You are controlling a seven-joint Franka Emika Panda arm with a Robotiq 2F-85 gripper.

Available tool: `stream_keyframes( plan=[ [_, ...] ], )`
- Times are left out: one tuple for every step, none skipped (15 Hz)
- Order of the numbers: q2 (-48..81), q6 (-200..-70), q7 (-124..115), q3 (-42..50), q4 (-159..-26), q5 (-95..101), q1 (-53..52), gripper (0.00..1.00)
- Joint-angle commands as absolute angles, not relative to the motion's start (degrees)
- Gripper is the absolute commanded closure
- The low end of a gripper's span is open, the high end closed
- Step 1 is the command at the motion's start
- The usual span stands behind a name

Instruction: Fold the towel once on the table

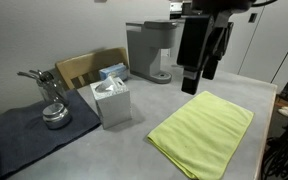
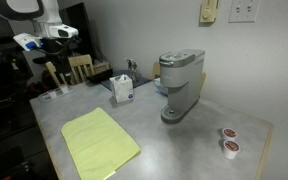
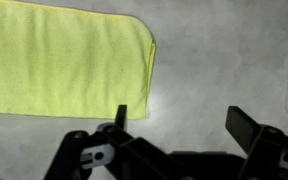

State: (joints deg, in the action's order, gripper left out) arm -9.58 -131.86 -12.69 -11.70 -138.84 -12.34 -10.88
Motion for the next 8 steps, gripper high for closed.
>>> stream_keyframes(
  plan=[
    [-6.92, -135.15, -13.04, -11.48, -138.76, -11.76, -10.42, 0.0],
    [-5.7, -136.33, -12.91, -11.34, -138.62, -11.57, -10.25, 0.0],
    [-4.33, -137.39, -12.9, -11.16, -138.45, -11.5, -10.1, 0.0],
    [-2.64, -138.7, -12.83, -10.96, -138.18, -11.12, -9.88, 0.0],
    [-0.87, -139.7, -12.81, -10.63, -137.87, -10.68, -9.64, 0.0],
    [0.92, -140.25, -12.31, -10.13, -137.39, -10.92, -9.5, 0.0],
    [2.52, -141.0, -12.4, -9.78, -137.04, -10.69, -9.38, 0.0],
    [4.35, -141.45, -12.34, -9.39, -136.43, -10.5, -9.24, 0.0]
  ],
)
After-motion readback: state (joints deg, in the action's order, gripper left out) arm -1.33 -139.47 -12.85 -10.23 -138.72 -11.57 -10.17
